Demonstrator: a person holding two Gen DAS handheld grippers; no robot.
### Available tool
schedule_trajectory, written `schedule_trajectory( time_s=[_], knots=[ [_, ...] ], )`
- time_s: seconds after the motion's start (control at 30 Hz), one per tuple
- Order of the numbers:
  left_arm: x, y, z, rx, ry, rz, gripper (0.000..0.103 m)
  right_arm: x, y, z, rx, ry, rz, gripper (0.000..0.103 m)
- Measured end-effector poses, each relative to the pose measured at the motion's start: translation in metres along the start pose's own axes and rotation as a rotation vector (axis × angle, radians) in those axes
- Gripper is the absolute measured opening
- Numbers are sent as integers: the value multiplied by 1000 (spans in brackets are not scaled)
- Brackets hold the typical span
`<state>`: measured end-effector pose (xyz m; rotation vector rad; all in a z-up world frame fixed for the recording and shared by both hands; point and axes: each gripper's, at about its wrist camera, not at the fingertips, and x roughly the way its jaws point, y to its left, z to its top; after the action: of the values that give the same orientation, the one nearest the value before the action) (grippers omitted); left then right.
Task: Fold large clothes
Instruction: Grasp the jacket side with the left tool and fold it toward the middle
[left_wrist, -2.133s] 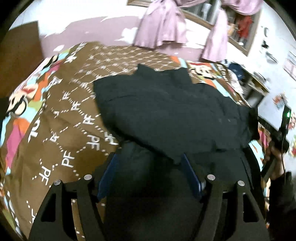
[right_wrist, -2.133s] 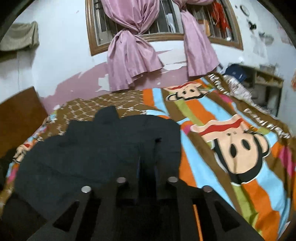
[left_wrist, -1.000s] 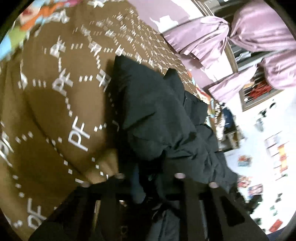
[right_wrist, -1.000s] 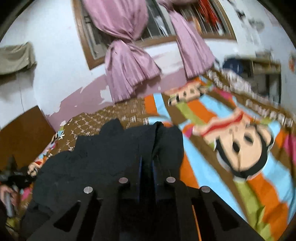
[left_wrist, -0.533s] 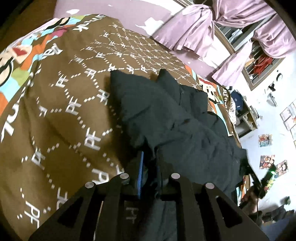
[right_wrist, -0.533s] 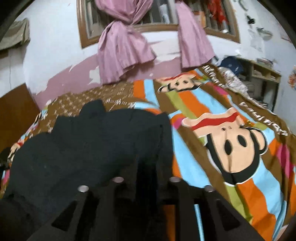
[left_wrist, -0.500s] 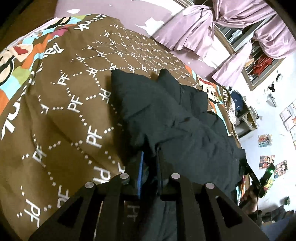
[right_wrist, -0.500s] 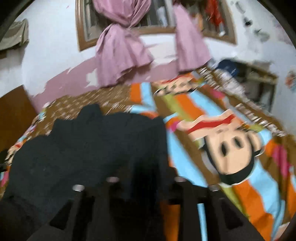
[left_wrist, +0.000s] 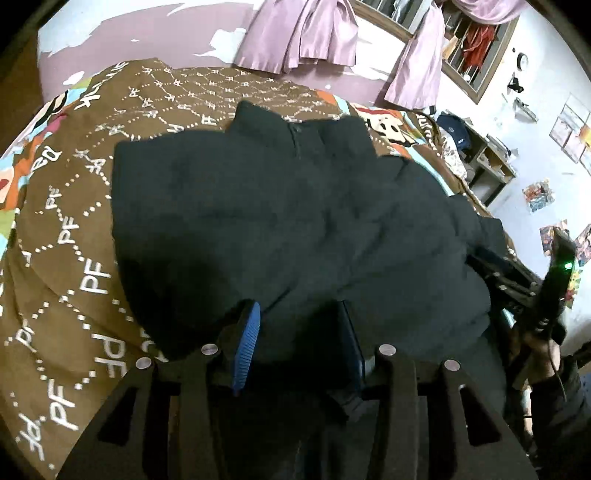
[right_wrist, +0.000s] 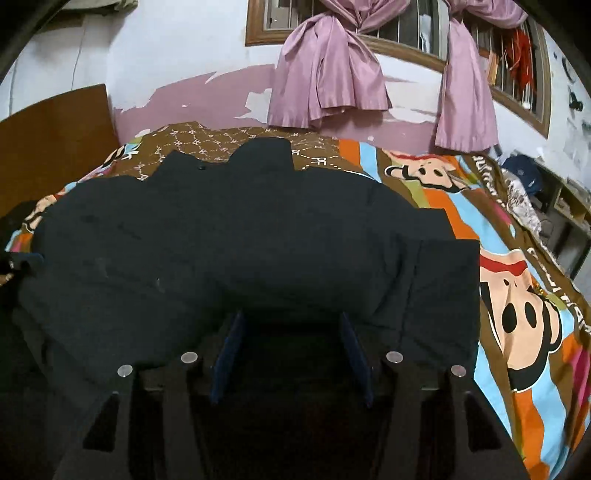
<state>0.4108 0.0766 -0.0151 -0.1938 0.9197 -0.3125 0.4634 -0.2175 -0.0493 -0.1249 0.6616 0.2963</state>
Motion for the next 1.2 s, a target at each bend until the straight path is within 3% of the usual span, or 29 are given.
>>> schedule_trajectory(
  time_s=[0.13, 0.2, 0.27, 0.33, 0.47, 0.6, 0.67, 0.73, 0.77, 0.8, 1.0, 1.2],
  knots=[
    [1, 16, -6, -55, -10, -65, 38, -10, -5, 0, 36, -19, 40, 54],
    [-14, 23, -8, -97, -38, -91, 38, -26, -12, -4, 93, -41, 75, 66],
    [-28, 31, -9, -119, -62, -111, 38, -48, -15, -6, 136, -74, 133, 85],
    [-44, 35, -15, -119, -67, -107, 40, -66, -14, -9, 138, -95, 158, 87],
    [-65, 48, -40, -151, -27, -126, 57, -79, -16, -14, 135, -81, 130, 87],
    [-64, 61, -61, -206, 77, -187, 58, -77, -27, -24, 246, -47, 151, 87],
    [-62, 65, -62, -249, 84, -228, 57, -77, -29, -27, 285, -39, 163, 87],
    [-61, 65, -61, -282, 92, -253, 35, -81, -27, -29, 294, -40, 163, 87],
    [-63, 61, -60, -276, 94, -233, 18, -83, -24, -30, 292, -42, 163, 87],
    [-68, 56, -58, -260, 88, -202, 13, -85, -22, -29, 290, -46, 166, 87],
    [-110, 43, -68, -297, -1, -140, 7, -91, -4, -26, 256, -54, 202, 87],
    [-122, 56, -101, -405, -13, -137, 7, -83, 8, -26, 212, -21, 236, 87]
  ],
)
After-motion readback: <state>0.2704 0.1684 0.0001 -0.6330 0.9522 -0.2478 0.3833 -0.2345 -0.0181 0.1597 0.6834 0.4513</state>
